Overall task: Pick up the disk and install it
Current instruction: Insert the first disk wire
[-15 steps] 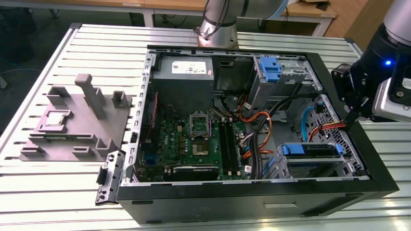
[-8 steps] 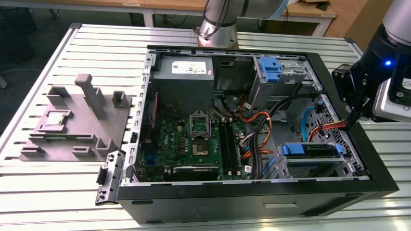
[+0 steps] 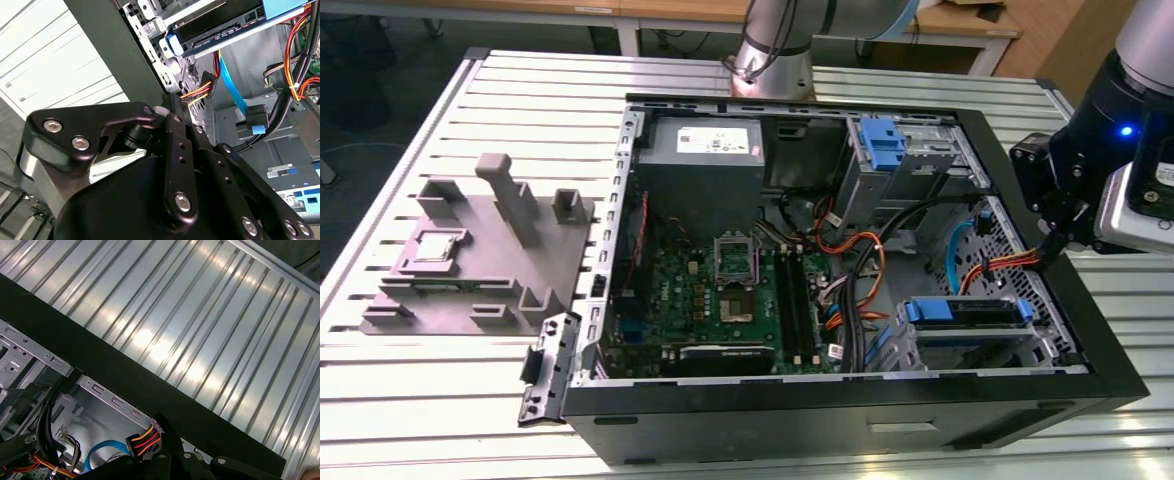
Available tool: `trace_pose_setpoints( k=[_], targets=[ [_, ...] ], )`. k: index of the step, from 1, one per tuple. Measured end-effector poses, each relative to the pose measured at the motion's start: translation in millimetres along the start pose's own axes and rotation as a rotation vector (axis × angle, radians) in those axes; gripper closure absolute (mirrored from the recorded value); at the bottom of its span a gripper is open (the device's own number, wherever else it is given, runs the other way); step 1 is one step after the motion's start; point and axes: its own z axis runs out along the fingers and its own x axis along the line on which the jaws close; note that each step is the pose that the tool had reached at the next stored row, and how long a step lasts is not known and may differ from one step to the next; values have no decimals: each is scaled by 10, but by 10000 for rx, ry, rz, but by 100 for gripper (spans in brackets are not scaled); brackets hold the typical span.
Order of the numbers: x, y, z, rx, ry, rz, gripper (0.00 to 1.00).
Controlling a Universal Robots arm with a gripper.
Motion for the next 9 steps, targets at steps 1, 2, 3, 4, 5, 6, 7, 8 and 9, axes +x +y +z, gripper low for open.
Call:
trace_pose_setpoints(
  k=[1, 2, 3, 4, 5, 6, 7, 8, 9],
  targets=[
    [0, 0, 0, 0, 0, 0, 90],
    [0, 0, 0, -2, 3, -14, 90],
    [0, 0, -1, -9, 14, -86, 90],
    [0, 0, 0, -29, 44, -243, 90],
    [0, 0, 0, -50, 77, -424, 90],
    [0, -1, 1, -69, 105, -590, 90],
    [0, 0, 0, -83, 126, -729, 90],
    [1, 0, 1, -91, 136, -835, 90],
    [1, 0, 2, -96, 135, -927, 90]
  ],
)
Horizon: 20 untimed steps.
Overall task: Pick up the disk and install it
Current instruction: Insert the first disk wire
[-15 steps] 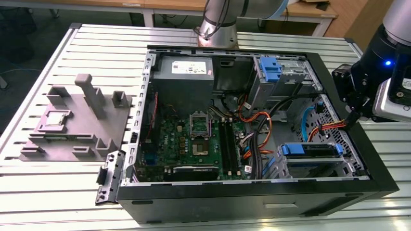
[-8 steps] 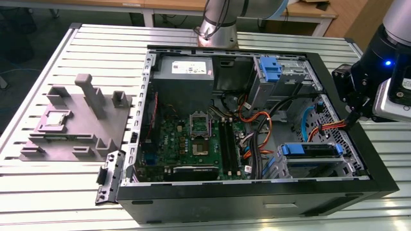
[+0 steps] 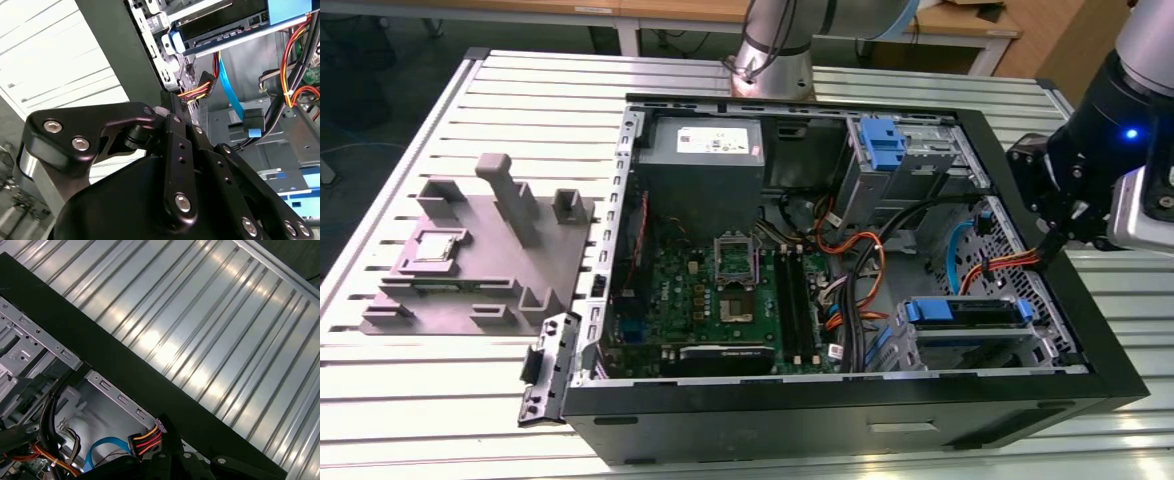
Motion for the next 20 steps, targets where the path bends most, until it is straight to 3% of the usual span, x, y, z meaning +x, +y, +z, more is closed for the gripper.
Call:
trace_pose_setpoints(
  k=[4, 8, 10, 12, 15, 17, 20],
  targets=[
    [-1, -1, 2, 75, -136, -285, 90],
    [0, -1, 4, 71, -133, -661, 90],
    [1, -1, 5, 90, -175, -782, 90],
    [1, -3, 5, 121, -303, -859, 90],
    [8, -11, 4, 73, -533, -914, 90],
    [7, -11, 4, 63, -531, -1097, 90],
    [8, -12, 8, 3, -468, -1565, 90]
  ],
)
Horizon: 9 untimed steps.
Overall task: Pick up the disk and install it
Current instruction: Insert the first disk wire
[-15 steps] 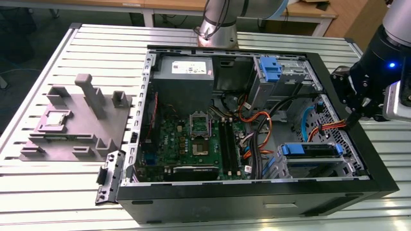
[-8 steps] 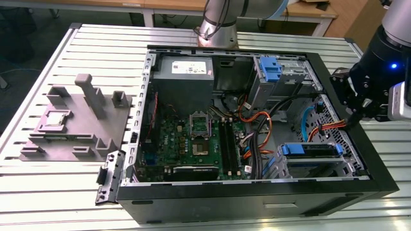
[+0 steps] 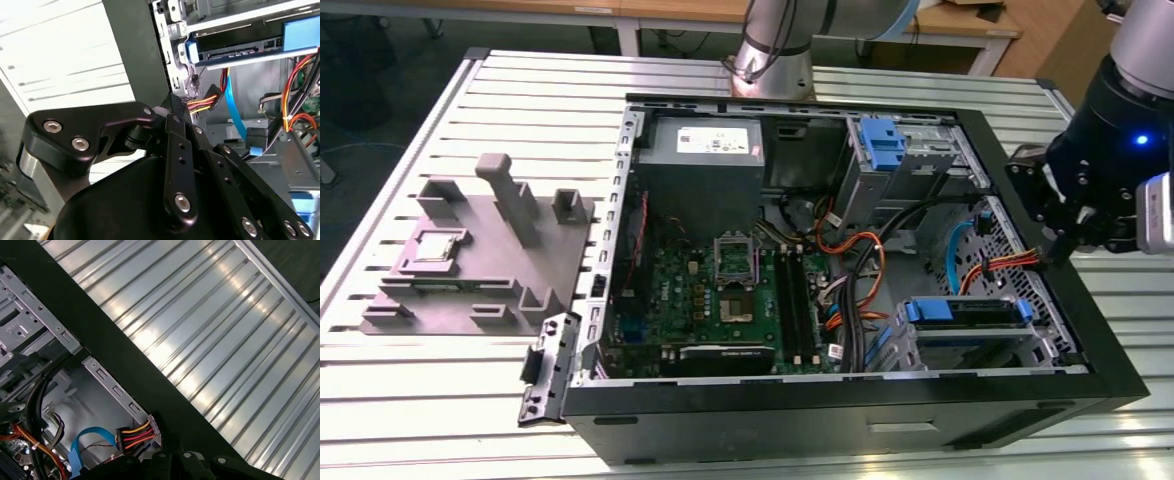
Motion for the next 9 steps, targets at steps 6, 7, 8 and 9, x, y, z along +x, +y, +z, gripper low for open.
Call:
trace_pose_setpoints(
  k=[6, 7, 8, 9],
  targets=[
    [2, -2, 11, -180, 140, -1024, 90],
    [3, -2, 13, -211, 165, -1194, 90],
    [3, -3, 15, -240, 187, -1358, 90],
    [4, -3, 17, -270, 211, -1529, 90]
  ],
)
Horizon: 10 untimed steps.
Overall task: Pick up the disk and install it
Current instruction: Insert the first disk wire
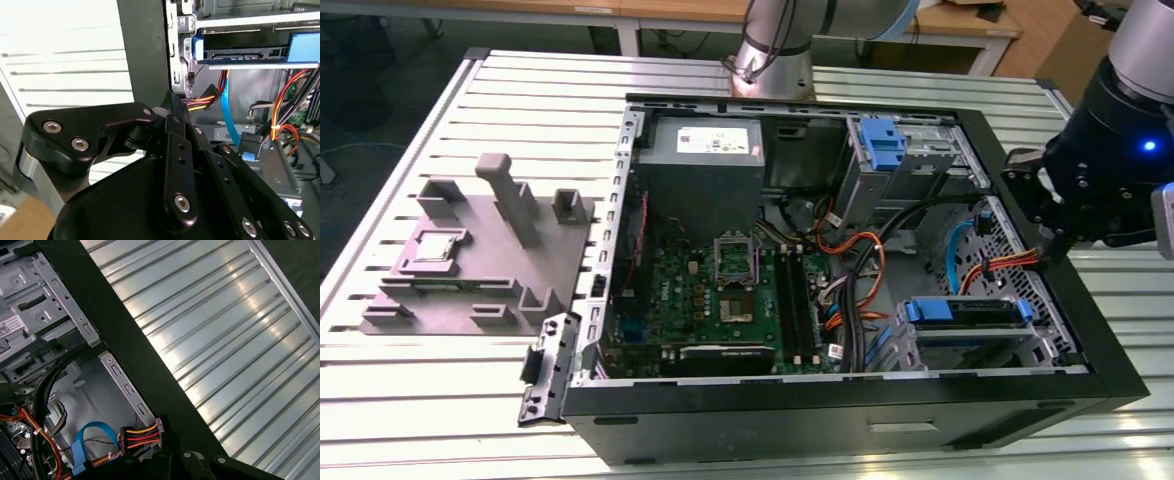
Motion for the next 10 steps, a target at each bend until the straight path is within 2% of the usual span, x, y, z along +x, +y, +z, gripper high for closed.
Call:
trace_pose_setpoints(
  k=[3, 7, 10],
  targets=[
    [6, -3, 6, -43, 34, -277, 90],
    [59, -2, 9, -49, 9, -318, 90],
    [62, 0, 16, -59, 15, -613, 90]
  ],
)
